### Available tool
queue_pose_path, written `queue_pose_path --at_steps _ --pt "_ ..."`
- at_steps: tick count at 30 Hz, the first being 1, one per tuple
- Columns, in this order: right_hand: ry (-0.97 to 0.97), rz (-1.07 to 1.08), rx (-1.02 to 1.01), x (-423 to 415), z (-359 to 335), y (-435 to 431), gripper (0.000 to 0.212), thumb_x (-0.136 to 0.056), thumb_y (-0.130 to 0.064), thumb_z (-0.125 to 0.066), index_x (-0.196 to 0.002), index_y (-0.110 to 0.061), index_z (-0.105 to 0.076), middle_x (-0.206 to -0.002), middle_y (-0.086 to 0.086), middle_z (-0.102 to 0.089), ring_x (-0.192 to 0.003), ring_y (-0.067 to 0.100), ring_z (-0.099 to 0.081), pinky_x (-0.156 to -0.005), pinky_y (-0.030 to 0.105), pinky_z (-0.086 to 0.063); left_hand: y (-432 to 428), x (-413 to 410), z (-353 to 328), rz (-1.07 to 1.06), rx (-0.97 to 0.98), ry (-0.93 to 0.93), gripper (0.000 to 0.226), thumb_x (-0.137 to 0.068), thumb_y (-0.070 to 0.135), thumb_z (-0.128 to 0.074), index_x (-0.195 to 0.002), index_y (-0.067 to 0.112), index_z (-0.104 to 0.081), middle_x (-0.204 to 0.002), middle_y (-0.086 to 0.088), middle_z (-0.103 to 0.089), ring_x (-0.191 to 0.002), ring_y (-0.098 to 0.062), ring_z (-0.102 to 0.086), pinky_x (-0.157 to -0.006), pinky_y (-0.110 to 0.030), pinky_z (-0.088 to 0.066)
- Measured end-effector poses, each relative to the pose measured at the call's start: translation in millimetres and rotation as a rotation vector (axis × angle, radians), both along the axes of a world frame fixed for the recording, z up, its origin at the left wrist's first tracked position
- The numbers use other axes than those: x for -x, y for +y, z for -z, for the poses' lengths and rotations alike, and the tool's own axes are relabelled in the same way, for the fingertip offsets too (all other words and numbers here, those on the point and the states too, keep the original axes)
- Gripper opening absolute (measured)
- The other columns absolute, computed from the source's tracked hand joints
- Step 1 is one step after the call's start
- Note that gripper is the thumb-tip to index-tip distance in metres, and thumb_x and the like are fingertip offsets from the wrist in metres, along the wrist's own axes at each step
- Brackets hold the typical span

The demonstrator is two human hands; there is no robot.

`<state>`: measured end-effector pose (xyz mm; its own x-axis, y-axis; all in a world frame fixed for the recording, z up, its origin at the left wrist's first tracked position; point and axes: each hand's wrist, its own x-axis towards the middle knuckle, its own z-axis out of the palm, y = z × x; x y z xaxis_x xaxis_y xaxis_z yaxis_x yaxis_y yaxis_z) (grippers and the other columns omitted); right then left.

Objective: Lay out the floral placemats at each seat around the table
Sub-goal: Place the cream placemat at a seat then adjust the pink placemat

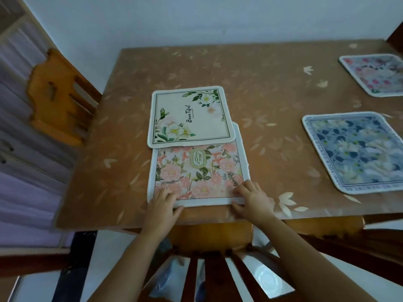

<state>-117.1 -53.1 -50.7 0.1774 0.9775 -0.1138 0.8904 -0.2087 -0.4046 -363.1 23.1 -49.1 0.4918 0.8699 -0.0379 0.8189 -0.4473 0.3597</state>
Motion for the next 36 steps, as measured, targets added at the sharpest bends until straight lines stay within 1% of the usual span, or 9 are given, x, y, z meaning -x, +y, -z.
queue_pose_path --at_steps 6,9,12,17,21,25,30,33,36 --pt "-0.008 -0.022 -0.021 9 5 5 0.027 -0.073 -0.024 -0.068 -0.091 -0.006 -0.059 -0.100 0.015 -0.056 -0.094 0.032 -0.048 -0.076 0.044 -0.045 16 8 11 0.097 0.007 0.023 0.025 -0.074 0.022 -0.074 -0.091 0.007 -0.063 -0.094 -0.011 -0.056 -0.094 -0.029 -0.051 -0.077 -0.042 -0.047" --pt "-0.024 -0.077 -0.034 8 6 2 0.025 -0.071 -0.020 -0.069 -0.089 -0.007 -0.057 -0.097 0.014 -0.057 -0.090 0.032 -0.050 -0.072 0.042 -0.045 17 12 10 0.180 -0.007 -0.006 0.025 -0.066 0.012 -0.080 -0.083 0.007 -0.063 -0.086 -0.011 -0.057 -0.085 -0.030 -0.056 -0.068 -0.043 -0.051" --pt "-0.078 -0.138 -0.066 9 4 2 0.026 -0.064 -0.014 -0.074 -0.082 -0.006 -0.057 -0.087 0.014 -0.060 -0.080 0.034 -0.056 -0.064 0.042 -0.053 16 17 10 0.241 -0.056 -0.032 0.026 -0.060 0.004 -0.081 -0.077 0.007 -0.061 -0.079 -0.010 -0.058 -0.077 -0.028 -0.059 -0.062 -0.041 -0.053" --pt "-0.121 -0.217 -0.136 10 3 4 0.030 -0.050 -0.005 -0.080 -0.067 -0.008 -0.055 -0.070 0.011 -0.062 -0.063 0.029 -0.060 -0.049 0.031 -0.052 12 15 11 0.222 -0.093 -0.084 0.023 -0.059 -0.001 -0.078 -0.068 0.008 -0.060 -0.071 -0.007 -0.060 -0.075 -0.020 -0.052 -0.063 -0.037 -0.050" --pt "-0.041 -0.173 -0.139 6 4 6 0.017 -0.055 0.002 -0.069 -0.065 -0.001 -0.055 -0.069 0.018 -0.062 -0.064 0.034 -0.060 -0.053 0.037 -0.055 12 10 12 0.197 -0.054 -0.099 0.023 -0.060 -0.002 -0.078 -0.068 0.009 -0.060 -0.071 -0.006 -0.060 -0.069 -0.025 -0.059 -0.061 -0.037 -0.048" --pt "0.000 -0.087 -0.108 -13 0 12 0.017 -0.056 0.007 -0.067 -0.068 0.003 -0.056 -0.075 0.023 -0.061 -0.072 0.040 -0.059 -0.058 0.048 -0.054 13 -11 10 0.228 -0.079 -0.084 0.023 -0.060 -0.002 -0.078 -0.065 0.008 -0.058 -0.068 -0.006 -0.059 -0.065 -0.026 -0.059 -0.063 -0.034 -0.048" --pt "-0.009 -0.079 -0.121 -23 -3 5 0.013 -0.062 0.002 -0.065 -0.071 0.002 -0.056 -0.078 0.022 -0.061 -0.077 0.037 -0.057 -0.062 0.045 -0.053 13 -22 14 0.241 -0.080 -0.089 0.024 -0.059 -0.004 -0.077 -0.066 0.008 -0.057 -0.069 -0.006 -0.059 -0.067 -0.026 -0.058 -0.069 -0.029 -0.038" --pt "0.012 -0.063 -0.108 -24 2 -2 0.011 -0.068 -0.002 -0.063 -0.077 0.002 -0.057 -0.086 0.020 -0.061 -0.084 0.035 -0.055 -0.068 0.046 -0.051 11 -23 14 0.267 -0.074 -0.093 0.025 -0.060 -0.004 -0.077 -0.066 0.008 -0.057 -0.069 -0.005 -0.058 -0.069 -0.026 -0.059 -0.066 -0.036 -0.049" --pt "0.021 -0.051 -0.115 -23 3 -5 0.011 -0.069 -0.002 -0.064 -0.076 0.001 -0.057 -0.086 0.020 -0.062 -0.083 0.035 -0.056 -0.068 0.045 -0.052 9 -23 13 0.261 -0.066 -0.081 0.023 -0.061 -0.003 -0.077 -0.066 0.008 -0.057 -0.070 -0.006 -0.059 -0.072 -0.027 -0.060 -0.067 -0.039 -0.051"
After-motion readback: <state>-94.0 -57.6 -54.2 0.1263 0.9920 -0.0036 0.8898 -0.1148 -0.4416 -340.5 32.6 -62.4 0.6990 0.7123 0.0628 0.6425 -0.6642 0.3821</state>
